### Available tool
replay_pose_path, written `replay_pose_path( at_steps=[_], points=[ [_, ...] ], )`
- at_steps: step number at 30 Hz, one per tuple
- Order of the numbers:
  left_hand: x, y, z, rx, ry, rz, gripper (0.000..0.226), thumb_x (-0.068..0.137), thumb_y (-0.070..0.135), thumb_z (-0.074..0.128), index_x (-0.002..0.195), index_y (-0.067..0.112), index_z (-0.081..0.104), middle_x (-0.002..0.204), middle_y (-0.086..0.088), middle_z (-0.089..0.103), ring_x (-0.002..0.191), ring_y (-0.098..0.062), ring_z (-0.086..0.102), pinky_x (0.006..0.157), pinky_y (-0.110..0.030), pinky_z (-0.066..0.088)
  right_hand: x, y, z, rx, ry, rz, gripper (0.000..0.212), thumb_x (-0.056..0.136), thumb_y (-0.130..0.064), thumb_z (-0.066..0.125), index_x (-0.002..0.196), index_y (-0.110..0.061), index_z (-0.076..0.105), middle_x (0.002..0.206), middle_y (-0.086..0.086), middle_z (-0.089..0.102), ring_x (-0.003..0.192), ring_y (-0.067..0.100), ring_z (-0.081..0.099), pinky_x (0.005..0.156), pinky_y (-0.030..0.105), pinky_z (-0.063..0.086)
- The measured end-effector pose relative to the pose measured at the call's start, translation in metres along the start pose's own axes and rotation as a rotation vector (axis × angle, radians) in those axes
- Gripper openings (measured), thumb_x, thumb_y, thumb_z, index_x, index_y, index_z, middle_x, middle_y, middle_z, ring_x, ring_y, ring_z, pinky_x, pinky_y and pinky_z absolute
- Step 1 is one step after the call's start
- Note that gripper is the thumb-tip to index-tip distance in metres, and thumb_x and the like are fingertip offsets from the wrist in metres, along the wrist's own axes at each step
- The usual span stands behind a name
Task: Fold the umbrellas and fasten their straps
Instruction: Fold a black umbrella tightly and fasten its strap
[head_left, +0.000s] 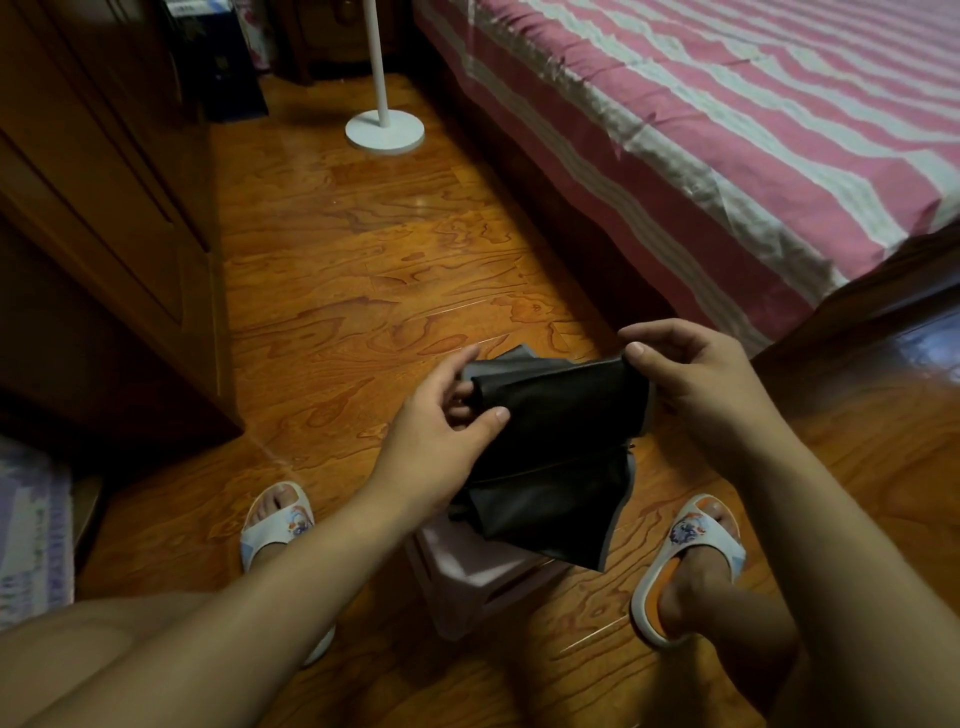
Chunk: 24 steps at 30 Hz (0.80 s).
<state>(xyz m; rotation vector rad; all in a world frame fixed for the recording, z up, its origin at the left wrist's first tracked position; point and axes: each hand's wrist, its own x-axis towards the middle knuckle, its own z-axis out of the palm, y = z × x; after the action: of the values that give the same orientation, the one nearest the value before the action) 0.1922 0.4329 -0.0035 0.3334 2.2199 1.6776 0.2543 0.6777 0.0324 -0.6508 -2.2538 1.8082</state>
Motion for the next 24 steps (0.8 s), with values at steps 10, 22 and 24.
replay_pose_path(
  at_steps=[10, 22, 24],
  points=[
    [0.003, -0.001, -0.006, 0.126, 0.121, 0.140, 0.020, 0.093, 0.017, 0.072, 0.108, 0.029, 0.076, 0.097, 0.015, 0.073, 0.095, 0.002, 0.067, 0.090, -0.039, 0.058, -0.003, -0.007, -0.012, -0.222, -0.114, -0.077, 0.022, 0.092, -0.022, 0.072, 0.112, -0.030, 0.074, 0.104, -0.010, 0.071, 0.094, -0.003, 0.067, 0.075, 0.017, 0.051],
    [-0.035, -0.052, -0.014, 0.614, -0.483, 0.506, 0.010, 0.092, 0.038, 0.056, 0.097, 0.033, 0.062, 0.098, 0.018, 0.054, 0.094, -0.001, 0.055, 0.079, -0.029, 0.049, -0.061, 0.047, -0.047, -0.701, -0.495, -0.341, 0.011, 0.083, -0.032, 0.070, 0.090, -0.040, 0.067, 0.110, -0.026, 0.059, 0.113, 0.001, 0.053, 0.082, 0.024, 0.049],
    [-0.046, -0.069, -0.006, 0.758, -0.652, 0.462, 0.010, 0.094, 0.039, 0.056, 0.102, 0.034, 0.058, 0.103, 0.015, 0.055, 0.096, -0.004, 0.057, 0.079, -0.031, 0.052, -0.076, 0.075, -0.038, -0.905, -0.641, -0.331, 0.010, 0.089, -0.036, 0.068, 0.094, -0.043, 0.064, 0.106, -0.028, 0.055, 0.109, -0.003, 0.045, 0.081, 0.018, 0.042]
  ],
)
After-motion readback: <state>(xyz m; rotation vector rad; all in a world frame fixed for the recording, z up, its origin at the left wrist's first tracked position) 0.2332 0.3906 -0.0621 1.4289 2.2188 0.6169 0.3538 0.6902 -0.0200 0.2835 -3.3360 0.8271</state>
